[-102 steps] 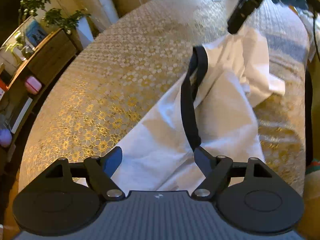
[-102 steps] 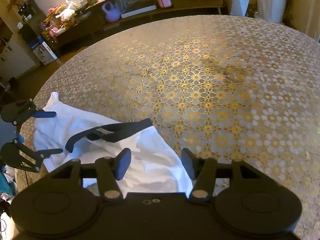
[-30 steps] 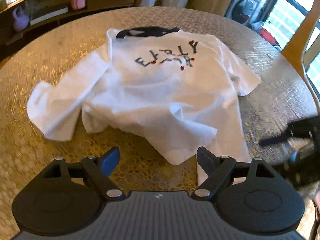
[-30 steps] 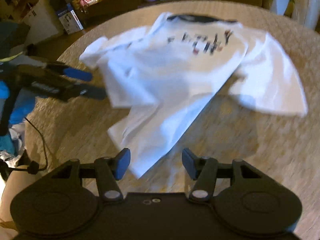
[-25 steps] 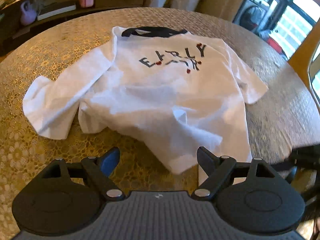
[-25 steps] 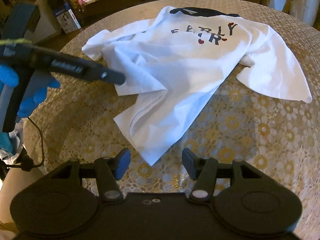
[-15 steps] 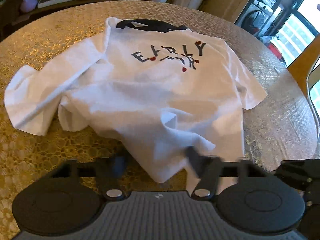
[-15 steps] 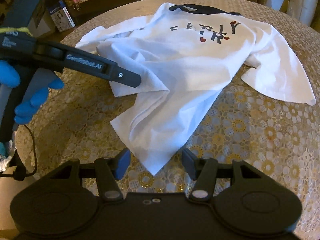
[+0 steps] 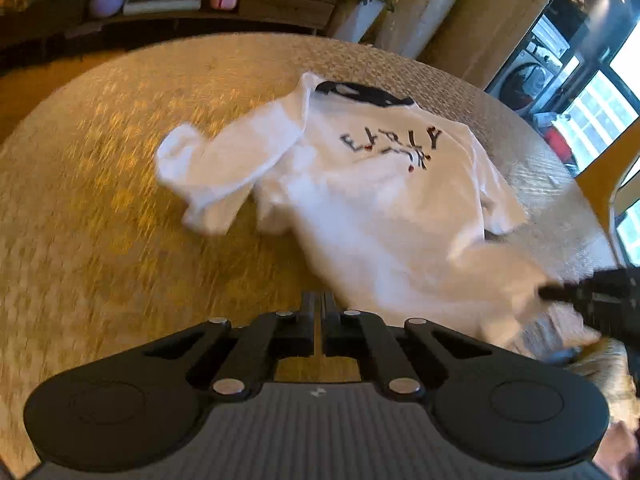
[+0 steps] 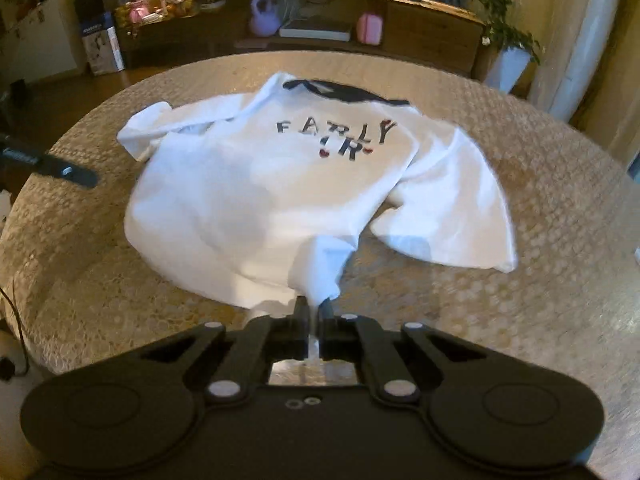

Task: Fold clothes

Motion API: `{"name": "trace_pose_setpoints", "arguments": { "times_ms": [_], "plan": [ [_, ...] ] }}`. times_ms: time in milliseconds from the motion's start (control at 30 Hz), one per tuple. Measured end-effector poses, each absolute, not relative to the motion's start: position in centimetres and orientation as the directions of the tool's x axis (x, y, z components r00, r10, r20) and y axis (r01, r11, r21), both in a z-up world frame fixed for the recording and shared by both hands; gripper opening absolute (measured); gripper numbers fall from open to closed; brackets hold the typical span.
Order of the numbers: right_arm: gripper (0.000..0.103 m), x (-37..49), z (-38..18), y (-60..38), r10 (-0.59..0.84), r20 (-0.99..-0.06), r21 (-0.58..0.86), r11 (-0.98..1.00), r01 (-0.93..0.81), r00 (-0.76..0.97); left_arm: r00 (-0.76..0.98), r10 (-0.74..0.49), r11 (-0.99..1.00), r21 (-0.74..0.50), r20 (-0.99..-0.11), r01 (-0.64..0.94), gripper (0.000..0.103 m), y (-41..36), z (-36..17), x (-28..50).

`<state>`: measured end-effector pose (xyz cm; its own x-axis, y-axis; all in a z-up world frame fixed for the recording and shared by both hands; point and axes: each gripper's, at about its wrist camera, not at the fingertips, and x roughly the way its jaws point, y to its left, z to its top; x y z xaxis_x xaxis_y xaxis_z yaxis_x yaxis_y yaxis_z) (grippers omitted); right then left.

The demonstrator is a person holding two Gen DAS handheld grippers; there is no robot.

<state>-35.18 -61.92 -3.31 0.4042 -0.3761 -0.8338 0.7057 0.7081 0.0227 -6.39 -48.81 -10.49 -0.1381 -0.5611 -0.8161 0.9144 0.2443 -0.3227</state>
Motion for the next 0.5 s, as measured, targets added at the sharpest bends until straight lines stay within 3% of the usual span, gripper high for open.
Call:
{"name": "trace_pose_setpoints", "arguments": {
  "times_ms": [167, 300, 367, 500],
  "plan": [
    [0.103, -35.7, -4.1, -61.6, -0.361, -0.859, -0.017, 0.730, 0.683, 0.364, -0.220, -0.498, 0.222, -0.369, -0.839, 0.903, 0.002, -47.9, -12.6, -8.0],
    [0.103, -36.3, -5.4, -62.4, -0.538, -0.818, -0.257, 0.657, 0.709, 0.202, -0.270, -0.483, 0.216, -0.412, -0.833, 0.885, 0.005, -49.6, -13.9, -10.1],
    [0.103, -37.7, -5.4, -63.7, -0.559, -0.812, -0.262, 0.610, 0.747, 0.171, -0.278, -0.480, 0.205, -0.414, -0.832, 0.887, 0.005, -50.3, -14.2, -11.0],
    [0.103, -39.1, -4.8, -63.6, -0.445, -0.845, -0.102, 0.678, 0.728, 0.297, -0.267, -0.484, 0.214, -0.409, -0.833, 0.887, 0.008, -50.6, -14.6, -11.5]
  ]
}}
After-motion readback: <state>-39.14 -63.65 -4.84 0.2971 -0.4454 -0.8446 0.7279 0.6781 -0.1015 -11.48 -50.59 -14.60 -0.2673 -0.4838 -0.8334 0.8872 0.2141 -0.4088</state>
